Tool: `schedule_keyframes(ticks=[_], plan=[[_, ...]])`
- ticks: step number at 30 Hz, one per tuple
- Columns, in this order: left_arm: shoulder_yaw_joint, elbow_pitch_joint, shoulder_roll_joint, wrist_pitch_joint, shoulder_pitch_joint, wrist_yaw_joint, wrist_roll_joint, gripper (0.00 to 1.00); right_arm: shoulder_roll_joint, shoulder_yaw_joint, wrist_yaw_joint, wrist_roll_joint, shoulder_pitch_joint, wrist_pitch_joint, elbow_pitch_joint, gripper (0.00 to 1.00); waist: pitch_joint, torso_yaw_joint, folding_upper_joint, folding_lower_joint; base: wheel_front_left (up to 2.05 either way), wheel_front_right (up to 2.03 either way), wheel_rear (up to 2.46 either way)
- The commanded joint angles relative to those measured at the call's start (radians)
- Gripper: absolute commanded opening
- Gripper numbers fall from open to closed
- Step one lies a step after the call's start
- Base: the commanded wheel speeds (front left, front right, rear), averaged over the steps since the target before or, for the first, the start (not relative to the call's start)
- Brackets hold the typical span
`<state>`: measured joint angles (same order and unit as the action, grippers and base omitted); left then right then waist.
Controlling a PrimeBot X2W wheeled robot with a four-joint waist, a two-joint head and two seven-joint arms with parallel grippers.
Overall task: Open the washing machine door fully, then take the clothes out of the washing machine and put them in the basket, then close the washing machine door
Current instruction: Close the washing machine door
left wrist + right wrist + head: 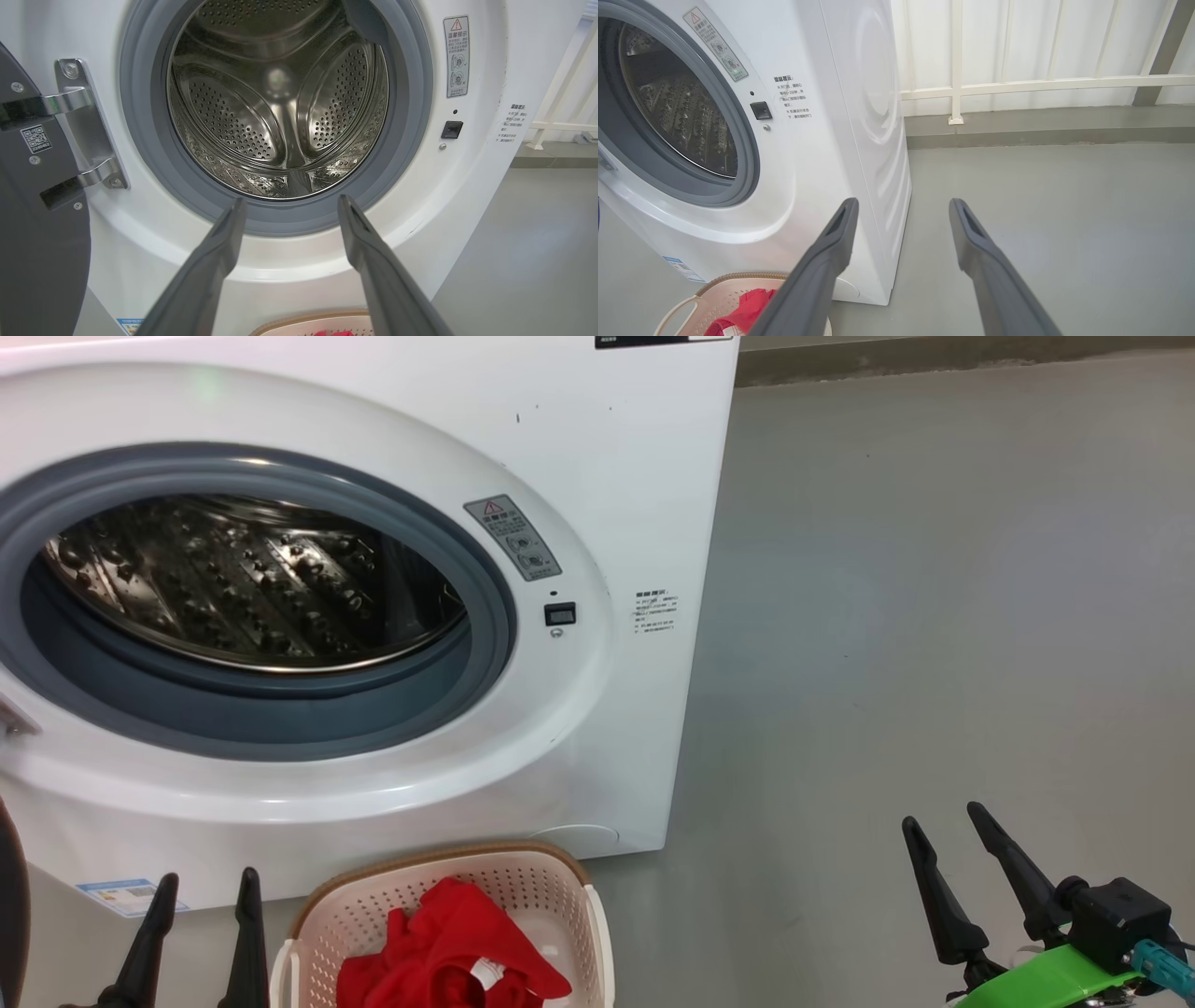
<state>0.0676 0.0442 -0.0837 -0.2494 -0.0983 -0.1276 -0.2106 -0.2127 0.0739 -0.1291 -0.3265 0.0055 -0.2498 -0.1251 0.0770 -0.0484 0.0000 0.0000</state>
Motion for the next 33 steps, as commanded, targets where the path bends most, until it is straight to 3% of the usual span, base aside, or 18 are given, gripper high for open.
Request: schedule_keyframes(ticks=[1, 10, 24, 33], plan=[[0.032, -0.029, -0.010, -0.012, 0.019, -0.003, 0.005, 1.00, -0.009, 0.012, -0.002, -0.013, -0.003, -0.012, 0.026, 1.00, 0.002, -0.001, 0.0000, 0.0000, 0.00, 0.00, 0.00], [0.023, -0.025, -0.018, -0.012, 0.022, -0.003, -0.002, 1.00, -0.007, 0.007, -0.002, -0.011, -0.003, -0.012, 0.026, 1.00, 0.005, 0.000, 0.0000, 0.0000, -0.47, 0.34, 0.12], [0.018, -0.041, -0.021, -0.012, 0.021, -0.003, -0.010, 1.00, -0.007, 0.009, -0.002, -0.014, -0.004, -0.012, 0.026, 1.00, 0.004, 0.002, 0.0000, 0.0000, -1.41, 1.26, 0.15], [0.014, -0.037, -0.021, -0.012, 0.024, -0.003, -0.006, 1.00, -0.007, 0.008, -0.002, -0.012, -0.002, -0.012, 0.027, 1.00, 0.003, 0.006, 0.0000, 0.0000, -0.25, 0.25, 0.00]])
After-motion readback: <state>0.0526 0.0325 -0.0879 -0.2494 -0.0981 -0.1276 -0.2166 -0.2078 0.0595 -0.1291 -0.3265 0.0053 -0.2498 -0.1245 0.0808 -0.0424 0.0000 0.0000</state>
